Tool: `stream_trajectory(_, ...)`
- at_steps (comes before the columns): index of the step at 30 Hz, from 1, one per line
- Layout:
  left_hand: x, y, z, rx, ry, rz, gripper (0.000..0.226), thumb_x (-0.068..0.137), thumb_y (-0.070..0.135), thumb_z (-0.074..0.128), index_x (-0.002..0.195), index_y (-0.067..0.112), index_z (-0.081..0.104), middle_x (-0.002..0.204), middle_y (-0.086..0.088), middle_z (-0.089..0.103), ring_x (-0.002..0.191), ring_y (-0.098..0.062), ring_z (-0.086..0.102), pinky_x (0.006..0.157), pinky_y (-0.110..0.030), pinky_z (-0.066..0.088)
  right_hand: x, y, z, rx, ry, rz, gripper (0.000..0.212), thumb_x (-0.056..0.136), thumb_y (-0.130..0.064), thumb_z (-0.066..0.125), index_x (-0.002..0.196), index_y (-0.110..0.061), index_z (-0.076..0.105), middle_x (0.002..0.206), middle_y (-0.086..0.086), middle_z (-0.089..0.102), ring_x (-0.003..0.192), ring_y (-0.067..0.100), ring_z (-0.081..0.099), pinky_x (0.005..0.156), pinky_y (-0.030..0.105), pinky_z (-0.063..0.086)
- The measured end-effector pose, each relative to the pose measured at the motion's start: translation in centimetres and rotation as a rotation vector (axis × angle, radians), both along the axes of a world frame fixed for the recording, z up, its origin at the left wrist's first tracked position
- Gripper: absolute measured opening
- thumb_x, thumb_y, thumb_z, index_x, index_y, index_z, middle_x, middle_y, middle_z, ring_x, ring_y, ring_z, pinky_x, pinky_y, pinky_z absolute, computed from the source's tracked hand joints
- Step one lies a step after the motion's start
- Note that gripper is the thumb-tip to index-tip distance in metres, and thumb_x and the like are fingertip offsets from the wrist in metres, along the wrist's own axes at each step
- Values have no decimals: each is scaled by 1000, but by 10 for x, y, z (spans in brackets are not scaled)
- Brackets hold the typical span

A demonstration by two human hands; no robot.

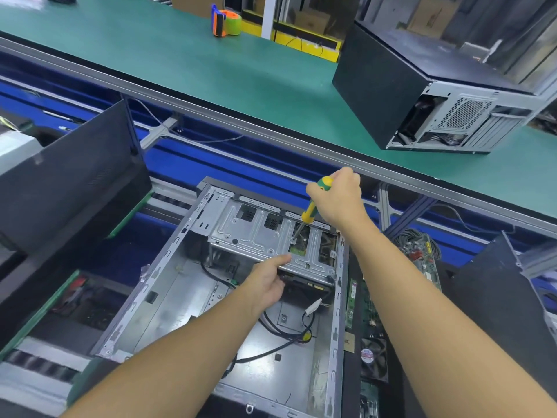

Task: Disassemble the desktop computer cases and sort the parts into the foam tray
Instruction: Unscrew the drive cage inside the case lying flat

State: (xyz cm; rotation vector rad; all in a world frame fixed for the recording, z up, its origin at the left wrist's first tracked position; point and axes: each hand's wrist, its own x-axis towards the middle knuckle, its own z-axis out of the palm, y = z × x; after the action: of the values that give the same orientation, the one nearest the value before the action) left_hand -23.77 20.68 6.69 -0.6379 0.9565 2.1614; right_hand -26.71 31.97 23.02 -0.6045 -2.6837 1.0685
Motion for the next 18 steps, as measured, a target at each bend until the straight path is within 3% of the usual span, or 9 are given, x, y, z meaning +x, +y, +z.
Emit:
stream_trajectory(3, 0, -1, -2, 3, -3, -10, 37, 91, 1, 66, 126, -11, 60, 116, -28, 69, 113, -41, 65, 90, -46, 57, 5, 4, 15, -10, -76, 120, 43, 88, -43, 74, 102, -15, 45, 97, 4, 58, 73, 19, 50, 57, 33, 40)
stream_trajectory(6, 0, -1, -1, 8, -4, -12, 36, 91, 1, 66, 124, -10, 60, 114, -28, 69, 110, -41, 67, 89, -46, 57, 10, 4, 27, 110, -56, 266, 20, 90, -19, 72, 102, -24, 57, 96, 0, 57, 69, 11, 50, 55, 24, 38)
stream_trajectory(9, 0, -1, 0, 7, -3, -13, 35, 90, 1, 66, 123, -10, 61, 112, -28, 70, 106, -40, 68, 83, -45, 59, 11, -1, 33, 127, -152, 380, 24, 89, -3, 54, 91, -26, 59, 95, 3, 55, 68, 18, 50, 55, 28, 39)
stream_trajectory(12, 0, -1, 1, 10, -10, -15, 35, 91, 1, 66, 123, -10, 61, 115, -29, 69, 108, -41, 67, 79, -44, 59, 11, -10, 33, 184, -215, 389, 9, 97, -31, 50, 91, -27, 55, 105, 2, 48, 89, 26, 45, 72, 35, 39)
stream_trajectory(14, 1, -1, 3, 14, -12, -24, 33, 92, 2, 65, 122, -9, 61, 116, -28, 68, 104, -39, 68, 71, -41, 59, 10, -13, 29, 370, -219, 334, 30, 102, -52, 37, 103, -30, 57, 108, -1, 46, 102, 26, 39, 77, 40, 36)
stream_trajectory(16, 1, -2, 5, 16, -10, -28, 27, 92, 2, 64, 118, -7, 63, 114, -26, 70, 94, -36, 71, 63, -37, 59, 10, -14, 27, 578, -191, 301, 34, 106, -51, 31, 114, -30, 57, 107, -2, 48, 102, 28, 48, 76, 40, 38)
stream_trajectory(18, 2, -2, 6, 18, -9, -26, 20, 92, 2, 65, 111, -5, 64, 106, -24, 71, 82, -32, 72, 56, -33, 59, 7, -12, 27, 617, -186, 341, 26, 107, -31, 39, 124, -27, 59, 113, 1, 52, 104, 31, 56, 79, 43, 47)
